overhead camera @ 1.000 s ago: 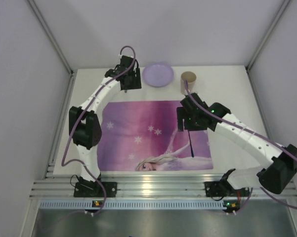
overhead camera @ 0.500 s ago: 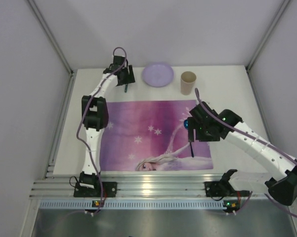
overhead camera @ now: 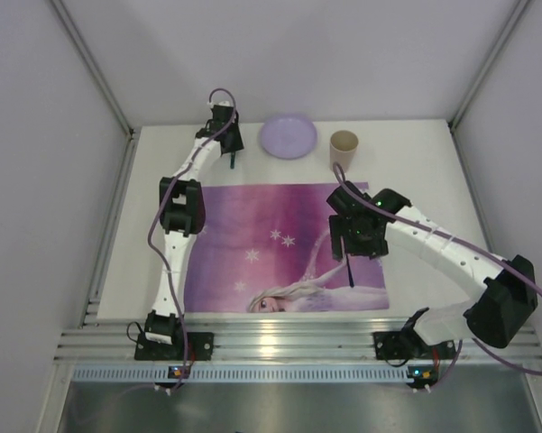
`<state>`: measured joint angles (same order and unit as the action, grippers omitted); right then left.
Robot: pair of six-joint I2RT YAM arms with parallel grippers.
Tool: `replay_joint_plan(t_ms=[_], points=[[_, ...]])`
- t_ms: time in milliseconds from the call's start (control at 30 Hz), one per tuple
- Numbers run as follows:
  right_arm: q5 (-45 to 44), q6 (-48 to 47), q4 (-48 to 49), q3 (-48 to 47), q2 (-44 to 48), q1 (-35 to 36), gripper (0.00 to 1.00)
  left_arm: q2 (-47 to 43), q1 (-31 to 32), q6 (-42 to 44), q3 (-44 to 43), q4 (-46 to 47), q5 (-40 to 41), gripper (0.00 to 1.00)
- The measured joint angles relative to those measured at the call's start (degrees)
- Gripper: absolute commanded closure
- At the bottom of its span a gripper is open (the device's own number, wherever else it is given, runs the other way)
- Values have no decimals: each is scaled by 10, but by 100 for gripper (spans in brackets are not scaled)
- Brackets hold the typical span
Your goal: Set the dinner table for one person
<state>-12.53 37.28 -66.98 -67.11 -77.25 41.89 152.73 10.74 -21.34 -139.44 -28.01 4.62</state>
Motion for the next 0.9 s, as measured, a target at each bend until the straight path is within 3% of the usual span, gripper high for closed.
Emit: replay_joint_plan(t_ms=[267, 600, 767, 900], points=[[5, -17, 9, -21, -28, 0, 22, 6, 2, 24, -12, -27, 41, 100], [23, -44, 30, -38, -44, -1, 22, -42, 5, 24, 58, -35, 37, 100], [31, -57, 57, -38, -43, -1, 21, -112, 5, 23, 121, -77, 28, 100], [38, -67, 81, -38, -42, -1, 21, -218, 5, 25, 183, -87, 22, 100]])
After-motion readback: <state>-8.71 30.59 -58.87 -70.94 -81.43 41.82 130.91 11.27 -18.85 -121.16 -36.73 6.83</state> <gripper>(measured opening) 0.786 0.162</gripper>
